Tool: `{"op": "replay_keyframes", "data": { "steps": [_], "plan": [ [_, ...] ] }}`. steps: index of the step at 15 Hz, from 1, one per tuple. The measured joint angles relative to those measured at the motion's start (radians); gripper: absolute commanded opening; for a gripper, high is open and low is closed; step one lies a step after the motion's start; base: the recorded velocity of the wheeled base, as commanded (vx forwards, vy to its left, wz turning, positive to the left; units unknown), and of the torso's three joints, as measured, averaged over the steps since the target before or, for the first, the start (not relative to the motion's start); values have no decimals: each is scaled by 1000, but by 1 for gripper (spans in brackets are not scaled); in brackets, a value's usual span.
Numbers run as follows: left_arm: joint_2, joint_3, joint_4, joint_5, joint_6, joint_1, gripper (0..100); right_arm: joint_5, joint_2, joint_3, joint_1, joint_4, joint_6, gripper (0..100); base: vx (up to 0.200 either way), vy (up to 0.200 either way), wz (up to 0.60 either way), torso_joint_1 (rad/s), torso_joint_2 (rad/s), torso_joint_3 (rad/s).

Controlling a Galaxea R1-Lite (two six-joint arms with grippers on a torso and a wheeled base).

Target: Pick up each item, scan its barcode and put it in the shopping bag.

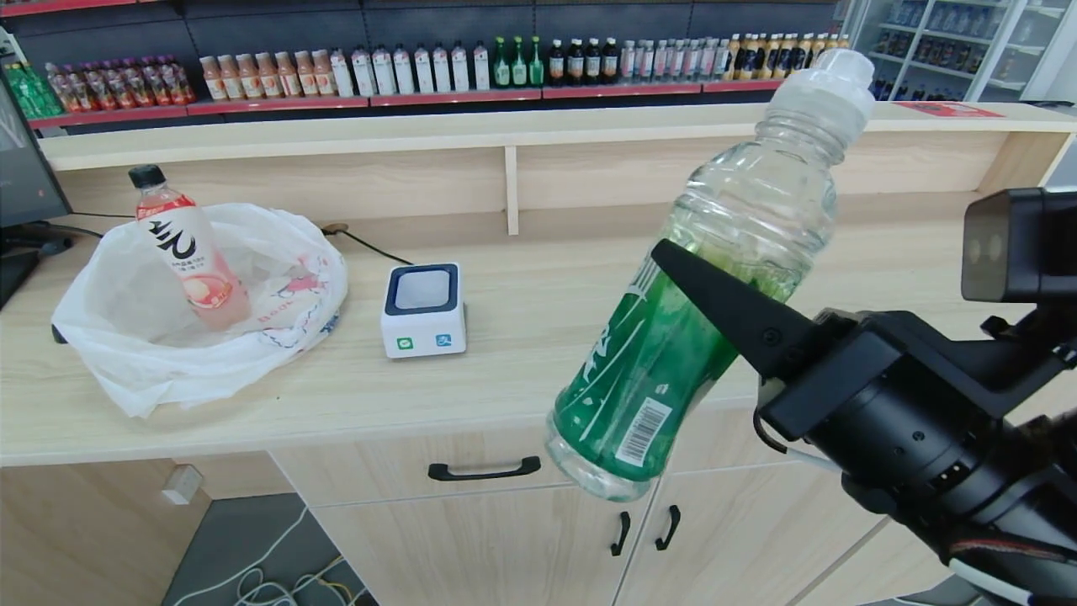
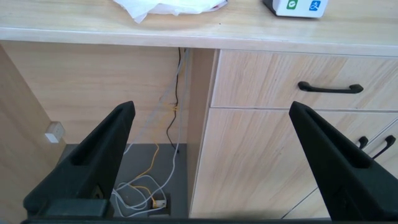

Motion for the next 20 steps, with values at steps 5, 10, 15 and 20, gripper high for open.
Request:
{"op": "replay_keyframes", "data": {
  "steps": [5, 10, 15, 20],
  "plan": [
    [0, 0, 0, 0, 0, 0, 100, -1, 34, -96, 8, 71, 49, 0, 0, 0, 0, 0, 0, 0],
    [0, 0, 0, 0, 0, 0, 100, -1, 14, -264, 33, 292, 85, 0, 0, 0, 0, 0, 0, 0],
    [0, 0, 0, 0, 0, 0, 100, -19, -11, -266, 56, 296, 82, 0, 0, 0, 0, 0, 0, 0],
    [0, 0, 0, 0, 0, 0, 100, -26, -16, -261, 63, 295, 86, 0, 0, 0, 0, 0, 0, 0]
  ]
}}
